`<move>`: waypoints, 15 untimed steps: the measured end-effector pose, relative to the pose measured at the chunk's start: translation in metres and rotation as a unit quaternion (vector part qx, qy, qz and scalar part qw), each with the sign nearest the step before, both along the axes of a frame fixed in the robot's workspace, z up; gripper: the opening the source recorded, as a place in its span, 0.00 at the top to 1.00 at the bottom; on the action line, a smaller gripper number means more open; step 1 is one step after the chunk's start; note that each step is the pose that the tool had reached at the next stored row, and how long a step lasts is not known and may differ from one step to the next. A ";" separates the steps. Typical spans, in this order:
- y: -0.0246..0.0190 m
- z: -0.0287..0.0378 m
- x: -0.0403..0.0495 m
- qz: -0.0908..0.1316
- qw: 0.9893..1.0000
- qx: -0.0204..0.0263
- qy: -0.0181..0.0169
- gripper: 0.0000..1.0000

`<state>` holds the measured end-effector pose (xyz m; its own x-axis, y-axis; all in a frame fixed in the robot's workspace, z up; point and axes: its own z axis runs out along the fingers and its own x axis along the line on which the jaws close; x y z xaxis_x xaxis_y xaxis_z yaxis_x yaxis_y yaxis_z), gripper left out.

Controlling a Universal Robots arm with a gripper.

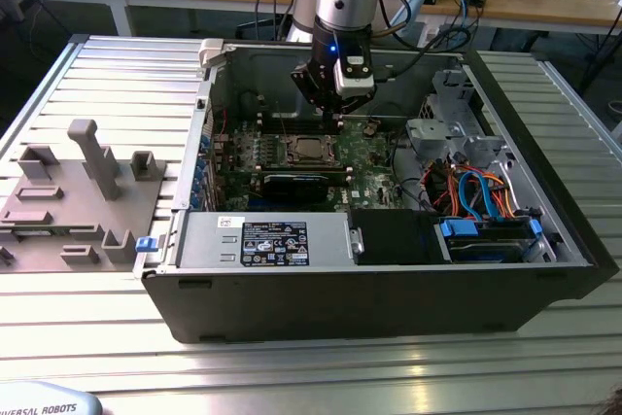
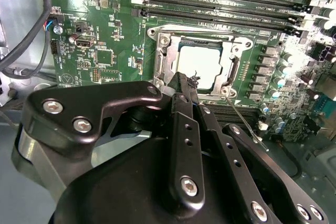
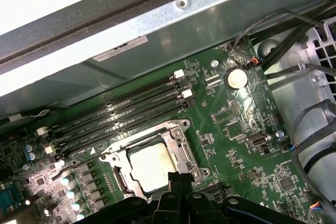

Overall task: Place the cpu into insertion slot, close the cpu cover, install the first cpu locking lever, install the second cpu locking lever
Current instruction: 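Install the first cpu locking lever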

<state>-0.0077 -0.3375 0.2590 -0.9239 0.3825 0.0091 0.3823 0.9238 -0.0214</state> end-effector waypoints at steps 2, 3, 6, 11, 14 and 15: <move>0.0000 0.0000 0.0000 0.001 1.000 0.000 0.000 0.89; 0.0000 0.0000 0.0000 0.002 1.000 0.000 0.000 0.89; 0.0000 0.0000 0.0000 0.004 1.000 0.000 0.000 0.89; 0.0000 0.0000 0.0000 0.008 1.000 0.000 0.000 0.89; 0.0000 0.0000 0.0000 0.009 1.000 0.000 0.000 0.89; 0.0000 0.0000 0.0000 0.010 1.000 0.000 0.000 0.89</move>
